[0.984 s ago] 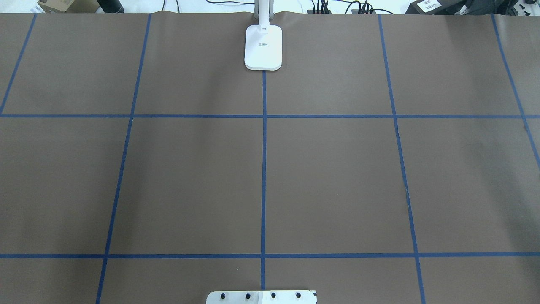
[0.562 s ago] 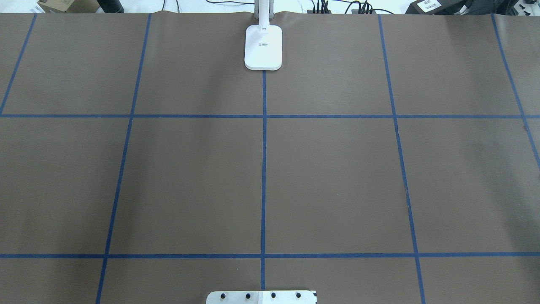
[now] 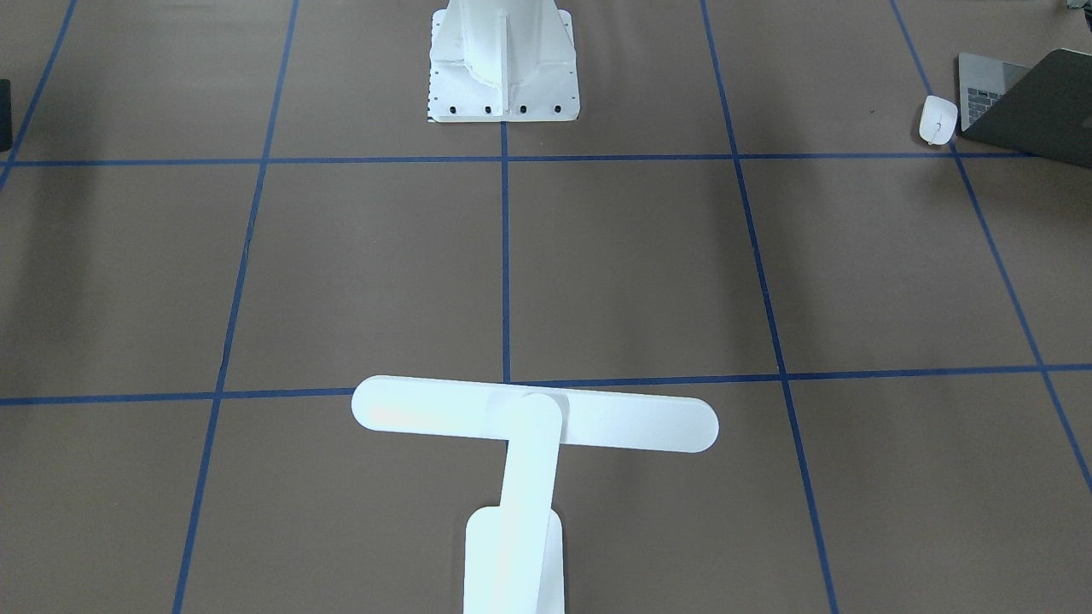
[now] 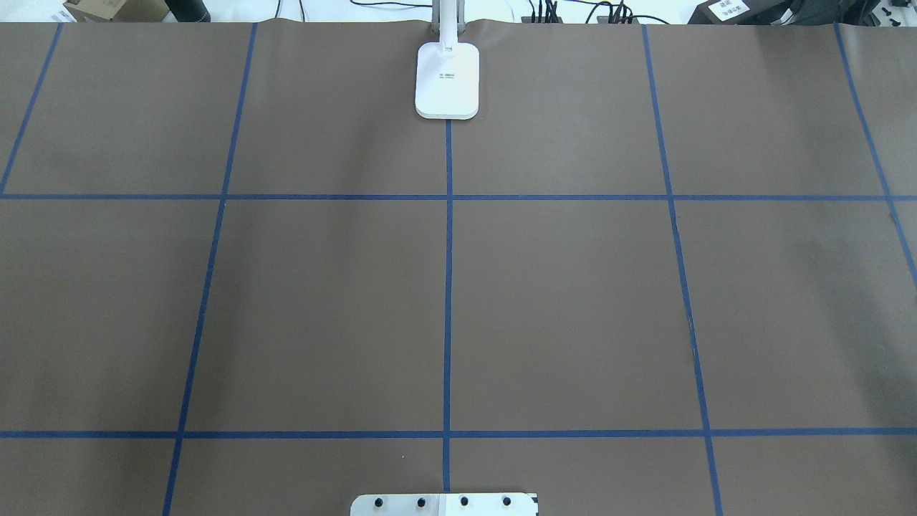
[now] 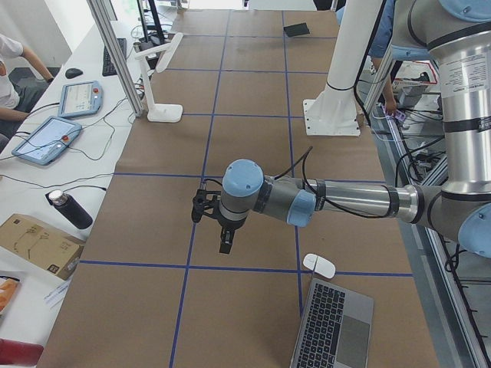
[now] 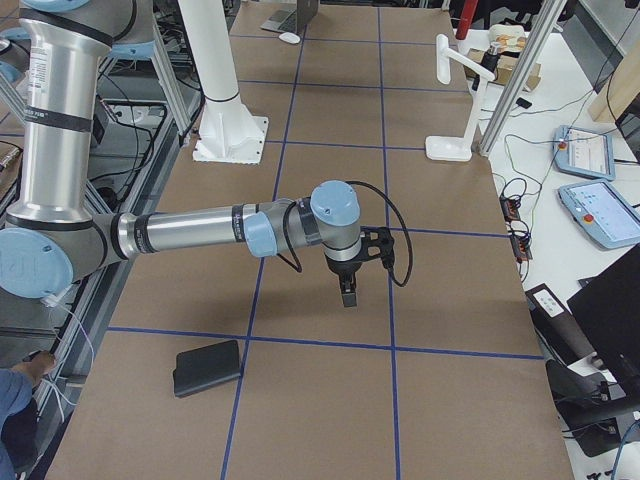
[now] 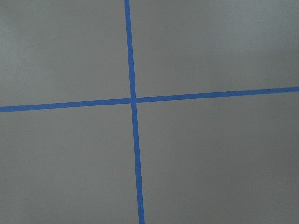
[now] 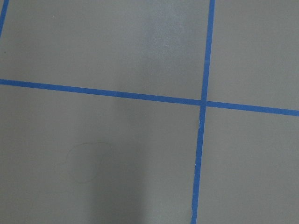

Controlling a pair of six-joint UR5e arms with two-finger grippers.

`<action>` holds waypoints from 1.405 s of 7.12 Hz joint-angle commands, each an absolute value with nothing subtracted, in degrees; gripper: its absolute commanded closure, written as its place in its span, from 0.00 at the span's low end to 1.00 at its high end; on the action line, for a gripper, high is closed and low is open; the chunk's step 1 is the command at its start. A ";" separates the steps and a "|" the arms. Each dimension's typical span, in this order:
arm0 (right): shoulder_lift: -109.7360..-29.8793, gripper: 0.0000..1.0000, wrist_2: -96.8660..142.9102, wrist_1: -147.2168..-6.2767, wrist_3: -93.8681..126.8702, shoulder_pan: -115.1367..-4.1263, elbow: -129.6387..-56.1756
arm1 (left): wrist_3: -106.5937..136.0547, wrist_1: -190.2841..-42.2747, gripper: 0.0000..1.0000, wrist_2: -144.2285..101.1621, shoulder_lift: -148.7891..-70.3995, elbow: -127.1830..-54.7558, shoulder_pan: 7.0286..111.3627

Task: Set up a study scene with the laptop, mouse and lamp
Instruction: 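Carry the open silver laptop with the left gripper toward the table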

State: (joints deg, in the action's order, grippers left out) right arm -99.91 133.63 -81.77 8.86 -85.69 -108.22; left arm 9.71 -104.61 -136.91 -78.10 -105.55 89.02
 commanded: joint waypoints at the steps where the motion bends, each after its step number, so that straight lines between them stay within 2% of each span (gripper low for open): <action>1: -100.11 0.01 133.33 -81.83 9.05 -85.69 -108.11 | 9.67 -104.59 0.01 -136.93 -77.96 -105.99 89.03; 10: -100.28 0.01 132.36 -81.74 8.44 -85.61 -107.67 | 10.36 -107.14 0.01 -136.85 -77.25 -105.74 89.03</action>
State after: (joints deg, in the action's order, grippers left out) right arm -100.36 132.34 -81.74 8.51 -85.61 -107.96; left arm 9.18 -107.17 -136.91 -77.28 -105.94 88.99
